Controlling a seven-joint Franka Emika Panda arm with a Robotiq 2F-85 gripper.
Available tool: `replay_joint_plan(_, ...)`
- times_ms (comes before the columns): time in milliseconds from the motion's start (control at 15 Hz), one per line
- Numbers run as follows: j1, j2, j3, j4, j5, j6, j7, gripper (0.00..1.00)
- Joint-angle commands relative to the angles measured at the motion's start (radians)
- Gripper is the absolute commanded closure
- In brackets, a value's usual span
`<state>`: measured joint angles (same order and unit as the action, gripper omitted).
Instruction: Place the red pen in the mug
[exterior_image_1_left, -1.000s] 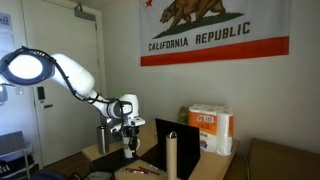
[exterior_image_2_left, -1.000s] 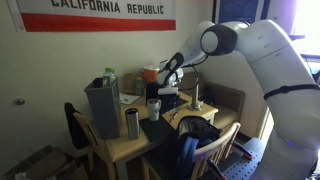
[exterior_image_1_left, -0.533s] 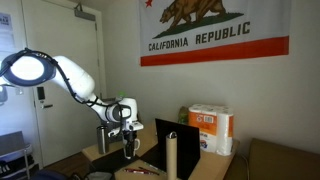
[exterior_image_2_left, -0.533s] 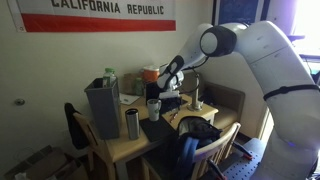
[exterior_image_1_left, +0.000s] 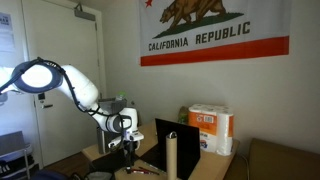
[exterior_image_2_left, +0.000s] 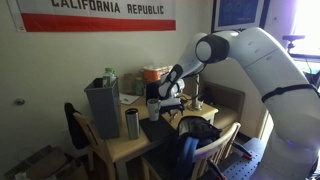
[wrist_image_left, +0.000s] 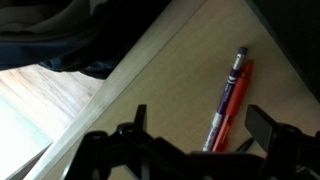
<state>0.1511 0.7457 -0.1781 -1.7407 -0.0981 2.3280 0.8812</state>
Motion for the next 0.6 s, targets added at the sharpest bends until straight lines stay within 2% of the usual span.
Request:
replay_joint_plan(0, 0.002, 0.034, -0.013, 0.021, -0.008, 0.043, 0.015, 0.0)
replay_joint_plan(67, 0.004, 0.041, -0.017, 0.018, -0.009, 0.056, 0.02, 0.25)
replay_joint_plan(200, 0.006, 0.049, -0.021, 0.013, -0.006, 0.076, 0.022, 0.34)
replay_joint_plan(533, 0.011, 0.043, -0.03, 0.002, -0.002, 0.126, 0.029, 0.73)
